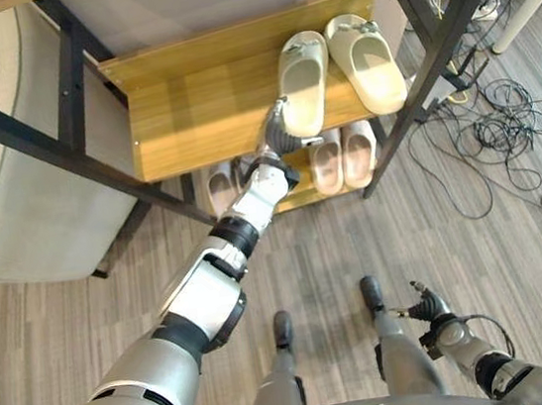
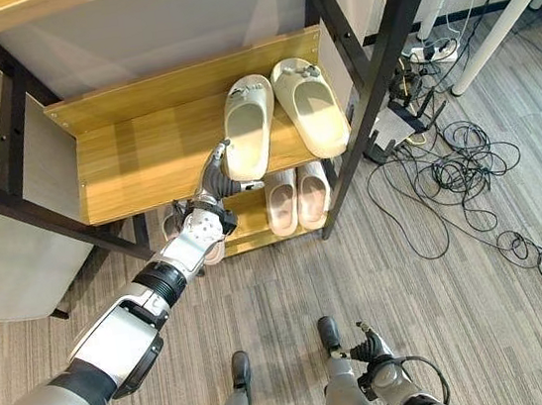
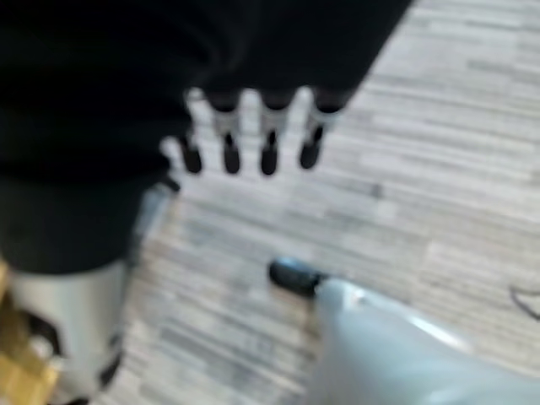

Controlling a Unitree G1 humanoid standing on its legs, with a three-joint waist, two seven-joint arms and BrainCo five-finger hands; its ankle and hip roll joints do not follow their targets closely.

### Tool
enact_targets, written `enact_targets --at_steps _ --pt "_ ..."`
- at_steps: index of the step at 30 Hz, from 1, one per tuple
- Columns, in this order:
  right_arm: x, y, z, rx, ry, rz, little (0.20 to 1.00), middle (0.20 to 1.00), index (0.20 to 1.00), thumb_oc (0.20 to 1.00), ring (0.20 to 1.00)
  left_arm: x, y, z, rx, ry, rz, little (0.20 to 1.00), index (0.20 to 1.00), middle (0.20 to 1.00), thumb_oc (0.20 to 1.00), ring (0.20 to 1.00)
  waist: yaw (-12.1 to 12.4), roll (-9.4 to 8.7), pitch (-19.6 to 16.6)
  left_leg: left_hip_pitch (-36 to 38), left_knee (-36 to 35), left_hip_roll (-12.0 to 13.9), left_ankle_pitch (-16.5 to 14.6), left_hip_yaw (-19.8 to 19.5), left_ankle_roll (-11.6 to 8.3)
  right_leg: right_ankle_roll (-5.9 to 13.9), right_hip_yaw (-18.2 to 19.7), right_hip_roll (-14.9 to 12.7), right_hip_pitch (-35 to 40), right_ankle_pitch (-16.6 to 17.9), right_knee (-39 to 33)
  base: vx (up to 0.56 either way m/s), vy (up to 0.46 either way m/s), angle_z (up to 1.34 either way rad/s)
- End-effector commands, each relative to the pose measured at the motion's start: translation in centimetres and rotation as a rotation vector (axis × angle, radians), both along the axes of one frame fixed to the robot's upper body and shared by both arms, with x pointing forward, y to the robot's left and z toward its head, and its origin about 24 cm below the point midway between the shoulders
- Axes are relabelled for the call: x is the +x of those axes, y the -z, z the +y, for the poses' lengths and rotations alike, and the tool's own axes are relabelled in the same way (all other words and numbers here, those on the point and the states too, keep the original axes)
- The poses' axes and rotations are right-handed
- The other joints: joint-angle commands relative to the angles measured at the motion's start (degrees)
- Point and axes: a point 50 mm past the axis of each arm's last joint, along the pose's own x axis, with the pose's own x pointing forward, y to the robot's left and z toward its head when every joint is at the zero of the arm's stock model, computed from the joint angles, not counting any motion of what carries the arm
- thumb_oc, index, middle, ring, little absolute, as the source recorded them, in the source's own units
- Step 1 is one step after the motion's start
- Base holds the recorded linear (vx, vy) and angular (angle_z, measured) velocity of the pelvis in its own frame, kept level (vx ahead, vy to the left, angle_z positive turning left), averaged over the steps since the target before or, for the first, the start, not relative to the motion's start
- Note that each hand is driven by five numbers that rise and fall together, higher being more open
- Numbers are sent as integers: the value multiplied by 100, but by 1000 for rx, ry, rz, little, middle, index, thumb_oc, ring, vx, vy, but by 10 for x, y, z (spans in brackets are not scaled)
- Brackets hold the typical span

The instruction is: Arrange the slippers neatly on the shoe rack.

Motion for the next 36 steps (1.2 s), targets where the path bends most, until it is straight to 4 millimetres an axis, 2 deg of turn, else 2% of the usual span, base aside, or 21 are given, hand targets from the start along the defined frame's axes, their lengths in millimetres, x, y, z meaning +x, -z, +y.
enact_targets --at_steps 1,9,21,31,36 --pt "-1 -1 -11 -17 39 0 1000 1000 1000 1000 1000 9 -45 -22 -31 77 -107 1000 1000 1000 1000 1000 32 34 114 -493 11 225 244 -64 -312 687 -345 -613 467 -520 45 17 -15 -5" --pt "2 -3 -13 -19 40 -8 1000 1000 1000 1000 1000 8 -50 -35 -4 117 -117 1000 1000 1000 1000 1000 -17 67 115 -516 11 234 255 -39 -313 679 -306 -611 409 -505 51 3 -4 -2" --pt "-1 -3 -19 -28 50 -7 1000 1000 1000 1000 1000 2 -67 -63 41 208 -173 1000 1000 1000 1000 1000 -122 65 104 -566 11 234 249 -5 -305 678 -251 -607 331 -488 47 0 0 0" --pt "1 -4 -20 -27 47 -17 1000 1000 1000 1000 1000 -2 -58 -73 80 238 -150 1000 1000 1000 1000 1000 -179 41 108 -569 11 266 245 9 -304 663 -221 -599 290 -494 64 0 0 0" --pt "3 -5 -21 -30 44 -25 1000 1000 1000 1000 1000 -4 -61 -82 93 259 -164 1000 1000 1000 1000 1000 -211 15 106 -582 11 279 238 24 -305 664 -210 -592 275 -501 68 0 0 0"
